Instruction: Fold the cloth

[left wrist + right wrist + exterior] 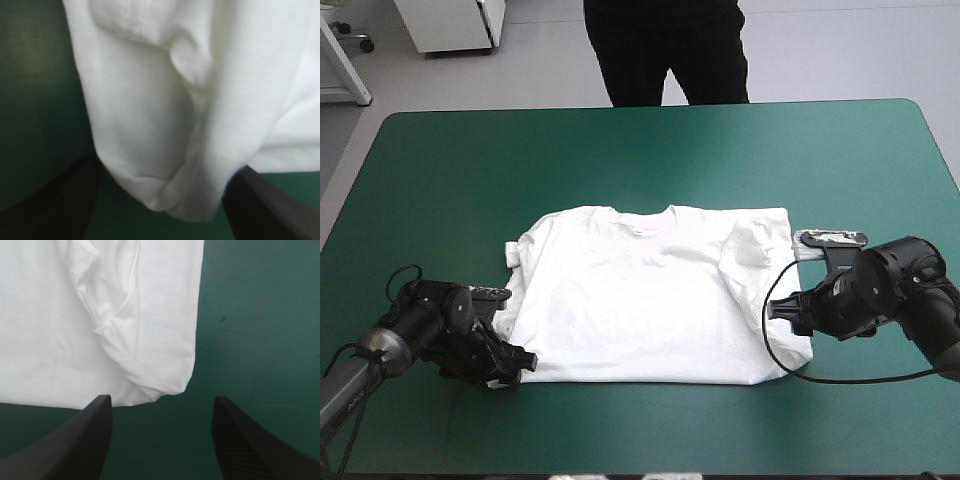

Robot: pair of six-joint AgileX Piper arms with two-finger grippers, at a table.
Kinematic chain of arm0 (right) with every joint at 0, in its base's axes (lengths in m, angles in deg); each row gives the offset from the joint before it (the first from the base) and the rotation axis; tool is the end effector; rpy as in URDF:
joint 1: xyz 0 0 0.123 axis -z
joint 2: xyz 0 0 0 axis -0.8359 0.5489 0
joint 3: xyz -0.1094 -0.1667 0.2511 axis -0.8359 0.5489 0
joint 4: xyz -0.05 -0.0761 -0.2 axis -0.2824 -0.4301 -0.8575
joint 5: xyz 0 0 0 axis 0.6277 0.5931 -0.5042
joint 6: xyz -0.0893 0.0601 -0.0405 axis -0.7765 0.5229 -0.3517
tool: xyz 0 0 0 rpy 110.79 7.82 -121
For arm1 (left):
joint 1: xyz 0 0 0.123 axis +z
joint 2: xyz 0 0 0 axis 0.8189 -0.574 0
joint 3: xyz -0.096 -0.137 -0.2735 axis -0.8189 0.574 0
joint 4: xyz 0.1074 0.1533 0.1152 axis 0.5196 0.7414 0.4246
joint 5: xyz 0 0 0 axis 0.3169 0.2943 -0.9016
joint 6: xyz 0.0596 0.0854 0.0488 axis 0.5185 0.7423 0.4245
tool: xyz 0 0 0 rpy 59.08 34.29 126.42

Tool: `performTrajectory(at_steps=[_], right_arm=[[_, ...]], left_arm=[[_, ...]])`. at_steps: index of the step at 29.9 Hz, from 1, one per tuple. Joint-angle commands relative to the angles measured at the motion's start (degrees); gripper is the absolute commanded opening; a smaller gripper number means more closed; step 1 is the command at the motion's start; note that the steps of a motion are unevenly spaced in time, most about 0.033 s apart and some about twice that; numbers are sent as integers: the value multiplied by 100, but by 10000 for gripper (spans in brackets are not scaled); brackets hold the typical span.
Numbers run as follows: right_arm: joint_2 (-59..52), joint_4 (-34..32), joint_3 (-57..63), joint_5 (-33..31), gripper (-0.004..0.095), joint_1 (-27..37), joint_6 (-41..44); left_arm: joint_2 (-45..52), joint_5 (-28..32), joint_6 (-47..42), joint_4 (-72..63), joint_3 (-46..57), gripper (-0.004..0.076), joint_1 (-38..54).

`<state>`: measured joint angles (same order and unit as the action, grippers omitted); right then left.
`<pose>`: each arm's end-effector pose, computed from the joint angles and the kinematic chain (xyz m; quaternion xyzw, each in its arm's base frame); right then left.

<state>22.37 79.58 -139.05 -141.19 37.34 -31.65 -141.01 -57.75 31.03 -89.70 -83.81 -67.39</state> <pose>0.1549 0.0565 0.3297 -0.0148 0.9885 0.0561 0.1400 0.1511 -0.0418 0.2312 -0.0662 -0.9972 0.0360 0.0038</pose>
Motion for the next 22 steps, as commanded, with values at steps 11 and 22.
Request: performTrajectory(at_steps=[11,22], right_arm=[[-137,322,-145,52,554,-4,-6],[-126,131,471,569,554,-4,42]], left_arm=[[-110,336,221,-148,165,-9,-4],[-110,420,357,-148,165,-9,-4]])
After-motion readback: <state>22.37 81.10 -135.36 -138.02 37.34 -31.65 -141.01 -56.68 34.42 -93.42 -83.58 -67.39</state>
